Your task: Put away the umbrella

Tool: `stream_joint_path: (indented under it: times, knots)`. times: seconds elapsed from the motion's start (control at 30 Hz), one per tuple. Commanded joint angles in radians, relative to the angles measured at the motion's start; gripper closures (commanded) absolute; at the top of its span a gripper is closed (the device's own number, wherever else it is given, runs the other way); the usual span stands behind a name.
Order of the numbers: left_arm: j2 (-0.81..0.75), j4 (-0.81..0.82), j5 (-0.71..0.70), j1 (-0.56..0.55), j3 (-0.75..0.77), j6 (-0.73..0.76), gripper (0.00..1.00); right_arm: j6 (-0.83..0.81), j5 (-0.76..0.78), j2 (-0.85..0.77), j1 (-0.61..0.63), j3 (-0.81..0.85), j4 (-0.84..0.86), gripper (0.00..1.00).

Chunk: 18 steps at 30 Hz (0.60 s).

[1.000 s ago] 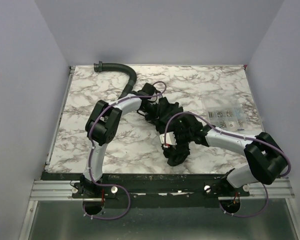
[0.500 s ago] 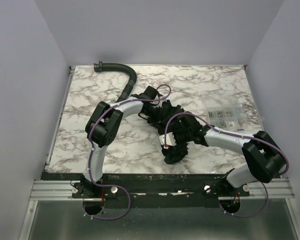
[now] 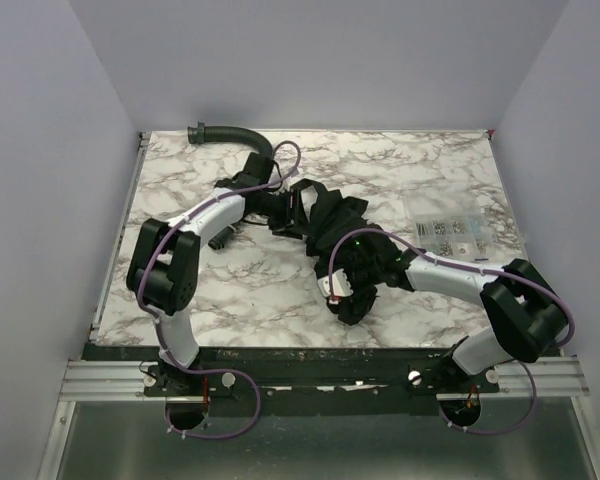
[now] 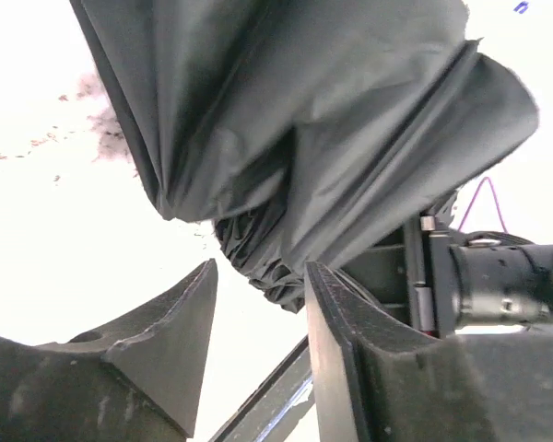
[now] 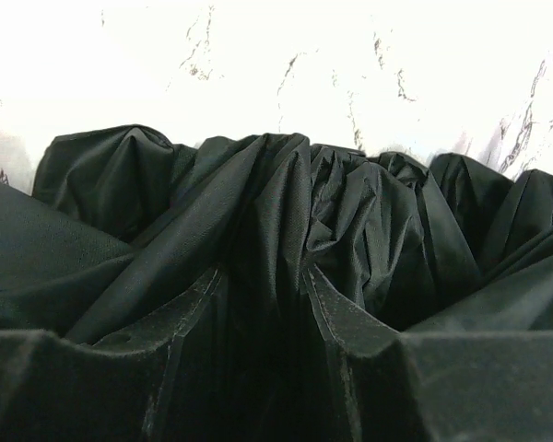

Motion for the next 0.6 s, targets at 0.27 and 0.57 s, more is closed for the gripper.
stream_joint_path:
  times: [0.27,0.57]
  knots:
    - [0.006,0.017,-0.058,0.090,0.081,-0.014,0.35,-0.134,-0.012,0.060,0.001,-0.038,-0.242,0.64]
    - [0.226,-0.229,-0.148,0.024,0.402,0.009,0.39,-0.236,-0.028,0.063,0.037,0.010,-0.346,0.65]
